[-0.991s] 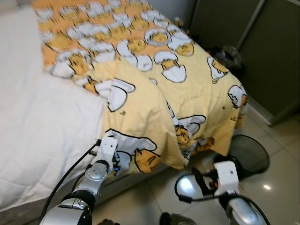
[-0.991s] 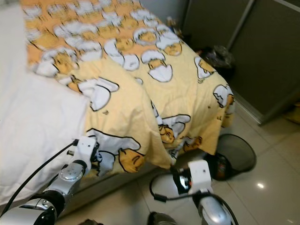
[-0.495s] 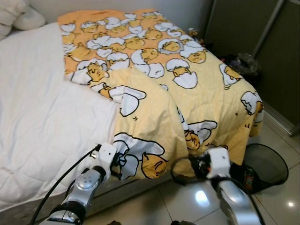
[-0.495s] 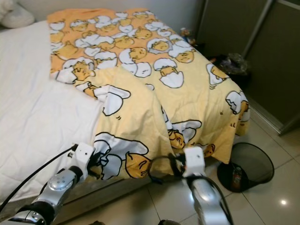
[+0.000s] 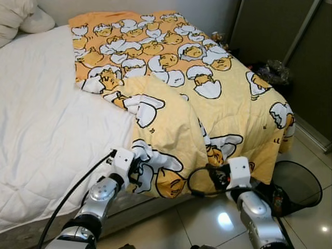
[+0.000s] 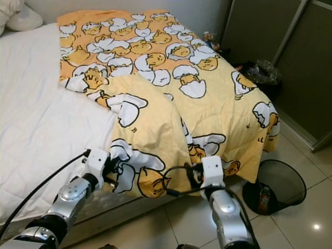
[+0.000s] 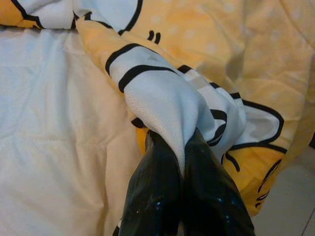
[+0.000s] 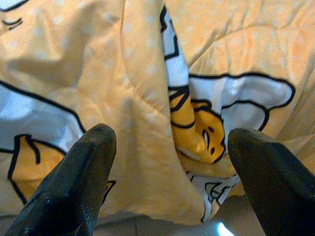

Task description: Clean up the room

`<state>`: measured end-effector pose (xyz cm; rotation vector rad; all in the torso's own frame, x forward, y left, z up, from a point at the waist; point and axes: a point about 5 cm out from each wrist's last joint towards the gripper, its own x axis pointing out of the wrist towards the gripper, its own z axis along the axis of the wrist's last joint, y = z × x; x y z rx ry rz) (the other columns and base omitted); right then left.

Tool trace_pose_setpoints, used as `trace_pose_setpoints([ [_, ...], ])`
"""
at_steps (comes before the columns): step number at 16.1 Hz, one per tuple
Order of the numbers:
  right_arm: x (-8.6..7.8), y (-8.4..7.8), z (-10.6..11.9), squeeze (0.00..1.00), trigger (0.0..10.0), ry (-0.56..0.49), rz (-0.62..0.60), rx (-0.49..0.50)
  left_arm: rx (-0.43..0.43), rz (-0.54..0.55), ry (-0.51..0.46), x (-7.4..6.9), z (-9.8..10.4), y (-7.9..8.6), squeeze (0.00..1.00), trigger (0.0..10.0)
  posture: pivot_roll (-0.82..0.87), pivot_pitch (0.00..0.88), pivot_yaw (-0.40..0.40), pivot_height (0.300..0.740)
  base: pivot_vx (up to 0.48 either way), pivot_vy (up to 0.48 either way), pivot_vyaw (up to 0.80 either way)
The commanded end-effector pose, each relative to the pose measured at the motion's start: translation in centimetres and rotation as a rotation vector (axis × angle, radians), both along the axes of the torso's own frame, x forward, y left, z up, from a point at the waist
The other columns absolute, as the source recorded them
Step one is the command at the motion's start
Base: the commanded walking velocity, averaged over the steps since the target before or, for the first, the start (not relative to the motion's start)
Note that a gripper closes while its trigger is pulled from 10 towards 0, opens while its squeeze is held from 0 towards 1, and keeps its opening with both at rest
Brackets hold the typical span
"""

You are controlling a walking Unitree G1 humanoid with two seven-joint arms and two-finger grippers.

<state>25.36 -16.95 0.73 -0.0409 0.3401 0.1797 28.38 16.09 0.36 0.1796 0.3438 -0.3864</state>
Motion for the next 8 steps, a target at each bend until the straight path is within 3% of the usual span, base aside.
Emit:
trace_pose_setpoints([
  [1, 0.1, -0.1, 0.0, 0.0, 10.0, -0.006, -0.003, 0.006, -0.011, 0.007, -0.029, 0.8, 0.9, 0.0, 0.0, 10.0, 0.0, 0.0, 0.013, 0.74, -0.326, 0.0, 0.0],
  [6, -0.1, 0.2, -0.4, 0.0, 10.0, 0.001, 0.012, 0.01, 0.021, -0.047, -0.03, 0.4, 0.5, -1.2, 0.0, 10.0, 0.0, 0.0, 0.01, 0.74, -0.46, 0.0, 0.0],
  [8, -0.1, 0.0, -0.5, 0.0, 10.0, 0.004, 0.018, 0.009, 0.007, -0.128, -0.014, 0.0, 0.2, -2.4, 0.0, 10.0, 0.0, 0.0, 0.007, 0.74, -0.48, 0.0, 0.0],
])
